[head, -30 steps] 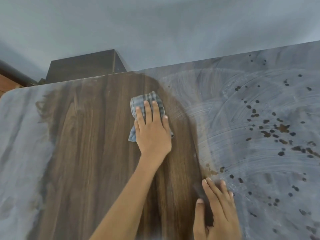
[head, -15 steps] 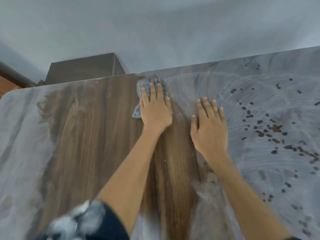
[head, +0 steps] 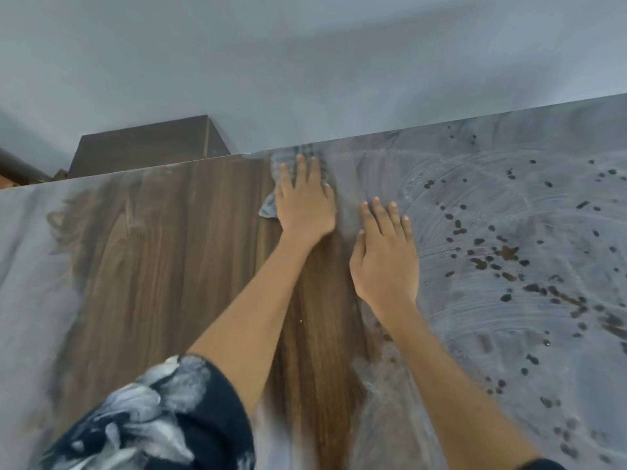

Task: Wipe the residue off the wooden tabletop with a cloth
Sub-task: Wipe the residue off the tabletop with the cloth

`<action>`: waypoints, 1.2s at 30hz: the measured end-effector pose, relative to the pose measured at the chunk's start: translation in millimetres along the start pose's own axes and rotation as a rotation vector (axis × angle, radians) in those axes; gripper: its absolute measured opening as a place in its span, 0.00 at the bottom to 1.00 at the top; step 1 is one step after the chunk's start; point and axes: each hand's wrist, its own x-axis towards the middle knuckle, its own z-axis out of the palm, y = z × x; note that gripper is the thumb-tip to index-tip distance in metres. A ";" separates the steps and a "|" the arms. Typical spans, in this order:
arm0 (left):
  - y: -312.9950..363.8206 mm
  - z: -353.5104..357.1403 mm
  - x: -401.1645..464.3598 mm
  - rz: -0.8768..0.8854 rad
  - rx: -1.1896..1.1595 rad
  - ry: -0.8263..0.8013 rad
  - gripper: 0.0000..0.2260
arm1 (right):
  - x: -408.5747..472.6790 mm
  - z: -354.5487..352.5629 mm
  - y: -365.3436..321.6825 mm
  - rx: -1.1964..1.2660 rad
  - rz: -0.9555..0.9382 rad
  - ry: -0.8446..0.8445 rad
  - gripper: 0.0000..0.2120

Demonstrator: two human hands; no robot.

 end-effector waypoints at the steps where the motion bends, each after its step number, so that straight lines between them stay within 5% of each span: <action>1: 8.8 4.7 -10.2 0.136 0.005 0.001 0.24 | -0.5 -1.0 0.2 0.012 0.000 0.009 0.28; 3: 10.6 4.9 -5.8 0.386 0.034 -0.052 0.23 | -0.7 -3.1 1.0 0.045 0.023 0.004 0.27; 5: -2.3 3.9 27.8 0.421 0.070 -0.068 0.23 | -1.2 -4.7 2.7 0.078 0.054 -0.027 0.25; 12: -19.3 10.4 6.2 -0.151 0.052 0.039 0.24 | -1.2 -10.2 5.3 0.126 0.014 -0.052 0.26; 15: -0.2 18.4 -43.9 0.074 0.076 0.050 0.31 | 0.2 -14.3 6.0 0.173 0.018 -0.040 0.24; 20: -0.2 4.2 -21.1 0.494 0.076 -0.061 0.24 | 8.1 -35.4 32.0 0.096 -0.166 -0.154 0.25; 26: 9.7 1.0 29.8 -0.203 -0.020 0.001 0.23 | 7.5 -71.2 67.6 0.026 -0.207 -0.192 0.25; 32: 68.0 17.0 -51.8 0.385 0.001 -0.080 0.24 | -6.9 -79.7 94.2 0.012 -0.213 -0.249 0.24; 36: 45.5 7.3 -107.3 0.334 0.032 -0.100 0.29 | -11.0 -77.5 107.2 0.061 -0.193 -0.233 0.22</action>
